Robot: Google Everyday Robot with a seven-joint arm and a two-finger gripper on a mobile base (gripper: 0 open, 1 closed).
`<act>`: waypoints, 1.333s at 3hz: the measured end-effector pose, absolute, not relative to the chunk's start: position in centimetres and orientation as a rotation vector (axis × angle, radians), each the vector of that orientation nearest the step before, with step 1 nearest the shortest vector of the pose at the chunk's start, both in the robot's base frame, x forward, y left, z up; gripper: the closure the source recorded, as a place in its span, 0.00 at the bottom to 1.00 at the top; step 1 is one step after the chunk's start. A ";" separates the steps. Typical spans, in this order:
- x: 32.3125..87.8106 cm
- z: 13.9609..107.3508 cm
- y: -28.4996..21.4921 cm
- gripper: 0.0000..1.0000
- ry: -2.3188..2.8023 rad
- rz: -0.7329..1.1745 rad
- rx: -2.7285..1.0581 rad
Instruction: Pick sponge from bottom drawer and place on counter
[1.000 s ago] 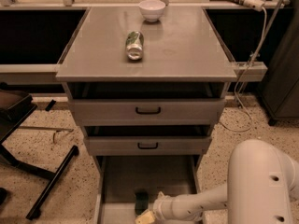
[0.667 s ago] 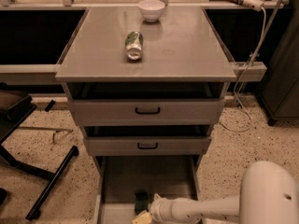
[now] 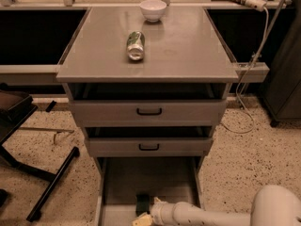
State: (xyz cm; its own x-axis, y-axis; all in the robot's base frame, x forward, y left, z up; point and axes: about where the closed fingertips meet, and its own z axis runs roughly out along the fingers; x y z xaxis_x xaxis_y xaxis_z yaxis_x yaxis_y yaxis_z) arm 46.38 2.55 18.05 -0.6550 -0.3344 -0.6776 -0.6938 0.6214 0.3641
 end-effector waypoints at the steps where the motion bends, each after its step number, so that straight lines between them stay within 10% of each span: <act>1: 46.6 17.2 3.3 0.00 2.291 0.807 -0.802; 4: 50.8 14.1 7.9 0.00 2.236 0.769 -0.758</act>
Offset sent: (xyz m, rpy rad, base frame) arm 0.0296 0.0575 -0.0439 -0.0489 -0.0743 -0.0178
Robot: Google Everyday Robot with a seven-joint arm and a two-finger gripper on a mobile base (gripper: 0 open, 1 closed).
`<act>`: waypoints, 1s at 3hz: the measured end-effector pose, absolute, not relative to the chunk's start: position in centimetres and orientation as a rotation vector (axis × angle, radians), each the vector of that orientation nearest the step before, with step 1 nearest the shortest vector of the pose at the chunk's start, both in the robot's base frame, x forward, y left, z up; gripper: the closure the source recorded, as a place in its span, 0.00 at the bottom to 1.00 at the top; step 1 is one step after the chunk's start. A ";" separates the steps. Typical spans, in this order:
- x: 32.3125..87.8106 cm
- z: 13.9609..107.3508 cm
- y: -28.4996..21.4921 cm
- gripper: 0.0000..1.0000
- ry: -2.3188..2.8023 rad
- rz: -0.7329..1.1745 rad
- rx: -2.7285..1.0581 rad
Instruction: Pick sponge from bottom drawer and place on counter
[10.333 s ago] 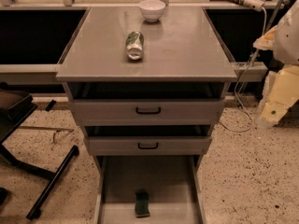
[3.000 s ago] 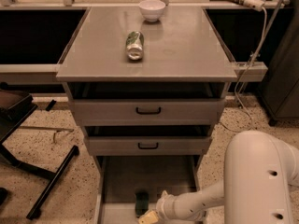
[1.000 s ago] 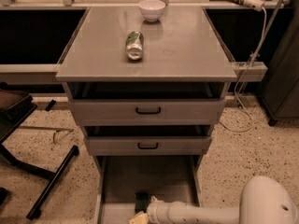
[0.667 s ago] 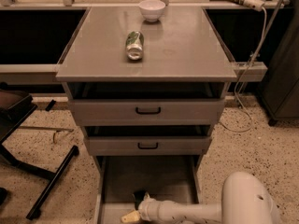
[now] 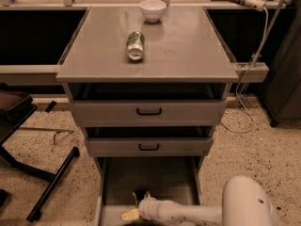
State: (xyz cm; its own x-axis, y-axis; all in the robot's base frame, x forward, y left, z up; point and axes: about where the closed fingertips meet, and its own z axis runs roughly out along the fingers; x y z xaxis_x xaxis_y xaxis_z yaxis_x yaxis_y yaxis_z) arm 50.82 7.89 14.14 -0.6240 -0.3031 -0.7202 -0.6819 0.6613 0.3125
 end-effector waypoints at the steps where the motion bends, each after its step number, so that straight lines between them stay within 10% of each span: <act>1: 51.4 13.8 8.2 0.00 2.236 0.761 -0.758; 3: 51.9 12.2 8.4 0.00 2.278 0.753 -0.759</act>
Offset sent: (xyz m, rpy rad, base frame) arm 0.0142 0.0045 -0.0174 -0.0326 0.0056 -0.0069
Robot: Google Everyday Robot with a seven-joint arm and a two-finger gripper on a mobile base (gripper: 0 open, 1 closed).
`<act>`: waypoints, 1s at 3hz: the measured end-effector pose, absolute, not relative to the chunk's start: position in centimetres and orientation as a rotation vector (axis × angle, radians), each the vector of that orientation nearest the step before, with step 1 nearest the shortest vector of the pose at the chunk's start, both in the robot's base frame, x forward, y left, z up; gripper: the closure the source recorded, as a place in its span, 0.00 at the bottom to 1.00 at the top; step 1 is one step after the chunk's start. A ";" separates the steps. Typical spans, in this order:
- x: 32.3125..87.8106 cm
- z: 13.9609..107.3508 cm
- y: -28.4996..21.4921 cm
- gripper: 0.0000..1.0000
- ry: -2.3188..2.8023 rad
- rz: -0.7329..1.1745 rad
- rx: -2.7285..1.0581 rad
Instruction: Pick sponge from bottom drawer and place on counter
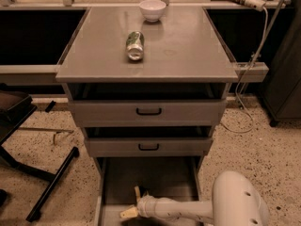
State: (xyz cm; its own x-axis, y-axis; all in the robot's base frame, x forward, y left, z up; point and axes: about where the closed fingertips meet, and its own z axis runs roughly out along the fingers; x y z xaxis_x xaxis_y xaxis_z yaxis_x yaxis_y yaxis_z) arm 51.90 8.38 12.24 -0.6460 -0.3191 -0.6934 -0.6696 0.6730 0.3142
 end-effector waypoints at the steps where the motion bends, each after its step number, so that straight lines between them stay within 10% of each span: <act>1: 51.9 12.2 8.4 0.19 2.278 0.753 -0.759; 3: 51.9 12.4 8.3 0.65 2.278 0.754 -0.759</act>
Offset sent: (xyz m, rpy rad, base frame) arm 0.0000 0.0000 0.0000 0.0000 0.0000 0.0000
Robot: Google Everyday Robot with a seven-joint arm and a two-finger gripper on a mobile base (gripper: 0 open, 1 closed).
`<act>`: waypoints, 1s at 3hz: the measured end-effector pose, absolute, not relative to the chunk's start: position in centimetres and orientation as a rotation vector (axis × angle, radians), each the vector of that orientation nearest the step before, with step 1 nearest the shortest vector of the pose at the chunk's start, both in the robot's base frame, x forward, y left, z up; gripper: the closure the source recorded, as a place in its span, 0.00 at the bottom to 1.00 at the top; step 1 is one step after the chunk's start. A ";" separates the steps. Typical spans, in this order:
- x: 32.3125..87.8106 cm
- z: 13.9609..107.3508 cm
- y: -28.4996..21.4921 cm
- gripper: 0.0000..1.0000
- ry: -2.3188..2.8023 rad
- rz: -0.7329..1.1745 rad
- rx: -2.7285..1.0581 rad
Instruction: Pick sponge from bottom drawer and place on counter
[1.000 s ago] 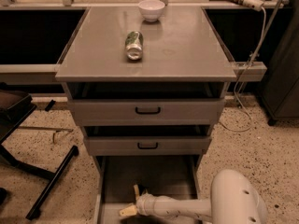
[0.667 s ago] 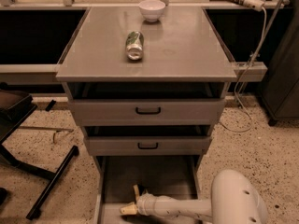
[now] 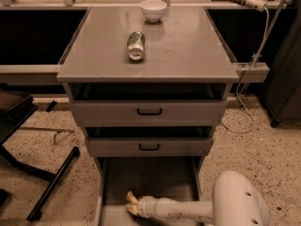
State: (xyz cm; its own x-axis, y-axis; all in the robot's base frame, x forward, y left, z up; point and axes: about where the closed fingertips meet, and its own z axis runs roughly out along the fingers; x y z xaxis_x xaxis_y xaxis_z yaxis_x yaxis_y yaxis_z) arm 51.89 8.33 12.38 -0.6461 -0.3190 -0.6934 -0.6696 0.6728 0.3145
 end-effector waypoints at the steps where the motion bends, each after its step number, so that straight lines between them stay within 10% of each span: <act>1: 52.9 15.5 7.5 0.89 2.251 0.792 -0.741; 3: 57.7 28.9 3.7 1.00 2.110 0.911 -0.710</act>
Offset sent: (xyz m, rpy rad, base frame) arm 0.0500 -0.0550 0.1752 0.1747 -0.0527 0.0177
